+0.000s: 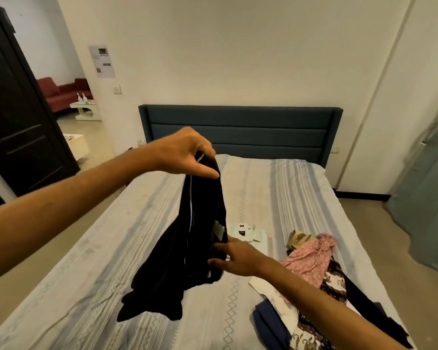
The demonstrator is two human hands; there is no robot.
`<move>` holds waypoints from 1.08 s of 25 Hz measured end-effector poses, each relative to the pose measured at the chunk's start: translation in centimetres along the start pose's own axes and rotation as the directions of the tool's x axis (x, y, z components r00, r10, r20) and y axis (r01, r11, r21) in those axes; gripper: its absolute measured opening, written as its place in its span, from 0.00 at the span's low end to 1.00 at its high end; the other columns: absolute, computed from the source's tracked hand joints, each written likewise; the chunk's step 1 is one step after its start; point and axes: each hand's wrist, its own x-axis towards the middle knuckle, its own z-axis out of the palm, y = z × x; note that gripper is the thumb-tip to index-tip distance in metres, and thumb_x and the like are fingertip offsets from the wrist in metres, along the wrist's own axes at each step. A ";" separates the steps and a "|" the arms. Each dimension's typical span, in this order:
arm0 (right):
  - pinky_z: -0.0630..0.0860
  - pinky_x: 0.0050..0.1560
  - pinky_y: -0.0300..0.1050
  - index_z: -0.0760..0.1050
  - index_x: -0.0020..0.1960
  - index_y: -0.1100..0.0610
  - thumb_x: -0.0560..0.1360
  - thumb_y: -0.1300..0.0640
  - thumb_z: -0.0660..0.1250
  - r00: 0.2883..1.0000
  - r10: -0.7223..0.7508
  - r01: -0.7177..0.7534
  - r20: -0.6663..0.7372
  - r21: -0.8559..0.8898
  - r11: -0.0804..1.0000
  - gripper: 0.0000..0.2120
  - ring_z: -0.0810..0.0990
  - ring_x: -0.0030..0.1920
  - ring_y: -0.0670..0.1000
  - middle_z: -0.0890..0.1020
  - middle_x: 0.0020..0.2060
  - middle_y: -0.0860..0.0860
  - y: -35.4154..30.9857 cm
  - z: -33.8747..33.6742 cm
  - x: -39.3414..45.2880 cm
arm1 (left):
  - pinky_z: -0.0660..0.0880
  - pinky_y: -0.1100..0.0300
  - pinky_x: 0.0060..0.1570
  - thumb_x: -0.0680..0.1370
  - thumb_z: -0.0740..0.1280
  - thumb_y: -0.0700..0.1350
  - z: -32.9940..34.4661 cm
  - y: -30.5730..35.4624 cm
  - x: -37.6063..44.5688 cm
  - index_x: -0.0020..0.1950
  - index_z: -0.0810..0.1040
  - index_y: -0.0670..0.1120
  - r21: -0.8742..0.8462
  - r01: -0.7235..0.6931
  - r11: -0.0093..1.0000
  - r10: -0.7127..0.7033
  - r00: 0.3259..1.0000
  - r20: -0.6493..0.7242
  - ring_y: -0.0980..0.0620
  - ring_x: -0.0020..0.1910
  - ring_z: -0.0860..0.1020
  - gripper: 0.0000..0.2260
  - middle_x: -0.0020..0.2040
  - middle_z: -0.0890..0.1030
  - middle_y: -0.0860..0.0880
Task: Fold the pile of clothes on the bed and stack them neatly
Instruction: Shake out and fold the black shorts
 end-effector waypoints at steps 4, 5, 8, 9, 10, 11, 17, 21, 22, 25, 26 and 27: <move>0.77 0.56 0.58 0.82 0.56 0.46 0.83 0.33 0.49 0.990 0.049 -0.045 -0.134 0.030 0.999 0.26 0.79 0.53 0.52 0.79 0.55 0.49 4.4 -2.0 -4.3 | 0.70 0.62 0.30 0.75 0.77 0.55 -1.9 -2.5 -1.1 0.39 0.85 0.52 0.088 0.032 0.996 -0.023 0.995 -0.099 0.50 0.31 0.77 0.09 0.30 0.78 0.55; 0.77 0.53 0.58 0.82 0.52 0.46 0.83 0.32 0.48 0.975 0.090 -0.080 -0.204 0.057 0.995 0.28 0.80 0.50 0.50 0.80 0.52 0.49 5.9 -3.2 -5.9 | 0.71 0.61 0.30 0.75 0.76 0.58 -1.9 -3.5 -1.4 0.38 0.84 0.53 0.082 0.065 0.994 -0.057 0.993 -0.103 0.50 0.30 0.77 0.11 0.29 0.78 0.54; 0.75 0.44 0.58 0.79 0.41 0.52 0.82 0.30 0.56 0.912 0.150 -0.107 -0.382 0.132 0.985 0.29 0.78 0.40 0.49 0.78 0.40 0.50 8.5 -7.8 -10.3 | 0.72 0.53 0.31 0.73 0.72 0.69 0.0 -5.8 -1.3 0.39 0.87 0.49 0.073 0.136 0.988 -0.130 0.988 -0.082 0.48 0.28 0.75 0.23 0.29 0.79 0.50; 0.74 0.42 0.54 0.79 0.39 0.53 0.81 0.32 0.61 0.900 0.116 -0.075 -0.420 0.113 0.991 0.27 0.77 0.40 0.49 0.77 0.38 0.49 8.7 -9.4 -11.5 | 0.72 0.53 0.31 0.72 0.72 0.69 0.9 -6.3 -1.0 0.40 0.87 0.48 0.056 0.151 0.987 -0.146 0.986 -0.078 0.48 0.28 0.76 0.24 0.29 0.80 0.50; 0.73 0.40 0.51 0.80 0.37 0.54 0.80 0.36 0.67 0.884 0.081 -0.048 -0.460 0.082 0.995 0.24 0.77 0.39 0.49 0.76 0.38 0.48 8.9 -10.9 -12.5 | 0.71 0.55 0.29 0.73 0.72 0.69 1.8 -6.6 -0.4 0.39 0.87 0.50 0.034 0.156 0.987 -0.152 0.984 -0.088 0.50 0.27 0.75 0.22 0.29 0.80 0.51; 0.72 0.37 0.48 0.81 0.36 0.55 0.79 0.39 0.71 0.856 0.062 -0.032 -0.513 0.068 0.997 0.22 0.77 0.37 0.47 0.77 0.37 0.48 8.9 -12.4 -13.5 | 0.69 0.58 0.28 0.73 0.73 0.67 2.5 -6.6 0.5 0.37 0.86 0.52 0.009 0.158 0.987 -0.157 0.982 -0.109 0.52 0.26 0.74 0.20 0.27 0.79 0.52; 0.73 0.29 0.36 0.84 0.37 0.60 0.72 0.54 0.81 0.627 0.441 -0.006 -0.643 0.561 0.828 0.12 0.81 0.29 0.46 0.83 0.30 0.50 7.4 -19.7 -17.3 | 0.65 0.57 0.31 0.73 0.77 0.58 4.8 -5.2 6.5 0.31 0.79 0.48 -0.114 0.140 0.984 -0.164 0.958 -0.236 0.55 0.25 0.69 0.18 0.25 0.72 0.48; 0.74 0.31 0.37 0.82 0.38 0.55 0.73 0.53 0.80 0.584 0.460 -0.180 -0.669 0.446 0.877 0.10 0.80 0.31 0.47 0.82 0.32 0.49 9.1 -23.3 -19.4 | 0.65 0.61 0.31 0.74 0.77 0.55 6.0 -3.3 8.7 0.29 0.71 0.49 -0.095 0.078 0.992 -0.100 0.961 -0.258 0.56 0.26 0.67 0.22 0.25 0.69 0.52; 0.75 0.34 0.41 0.81 0.38 0.53 0.74 0.54 0.79 0.582 0.385 -0.213 -0.716 0.323 0.922 0.10 0.80 0.34 0.50 0.81 0.37 0.50 9.7 -23.8 -19.7 | 0.65 0.62 0.31 0.75 0.77 0.55 6.6 -2.9 9.1 0.29 0.70 0.51 -0.079 0.066 0.995 -0.085 0.961 -0.265 0.56 0.25 0.67 0.22 0.25 0.68 0.54; 0.79 0.37 0.55 0.70 0.45 0.52 0.77 0.62 0.73 0.683 0.096 -0.302 -0.724 -0.160 0.940 0.12 0.76 0.36 0.56 0.75 0.48 0.52 11.2 -24.3 -19.8 | 0.64 0.64 0.31 0.77 0.76 0.52 8.6 -1.6 10.7 0.31 0.71 0.49 -0.065 0.027 0.998 -0.046 0.952 -0.303 0.56 0.26 0.69 0.20 0.26 0.70 0.54; 0.78 0.34 0.58 0.66 0.51 0.52 0.78 0.63 0.70 0.763 0.088 -0.337 -0.640 -0.277 0.900 0.13 0.75 0.34 0.57 0.73 0.52 0.53 11.1 -24.3 -19.6 | 0.64 0.64 0.31 0.78 0.76 0.51 9.1 -1.2 11.2 0.32 0.72 0.48 -0.066 0.013 0.998 -0.033 0.947 -0.319 0.55 0.27 0.69 0.19 0.26 0.70 0.53; 0.77 0.31 0.56 0.63 0.56 0.50 0.78 0.64 0.67 0.842 0.129 -0.363 -0.523 -0.373 0.854 0.15 0.74 0.32 0.56 0.70 0.58 0.54 10.9 -24.3 -19.5 | 0.64 0.64 0.31 0.78 0.75 0.49 9.4 -0.9 11.7 0.33 0.72 0.46 -0.064 -0.001 0.998 -0.020 0.943 -0.332 0.55 0.28 0.69 0.19 0.27 0.70 0.52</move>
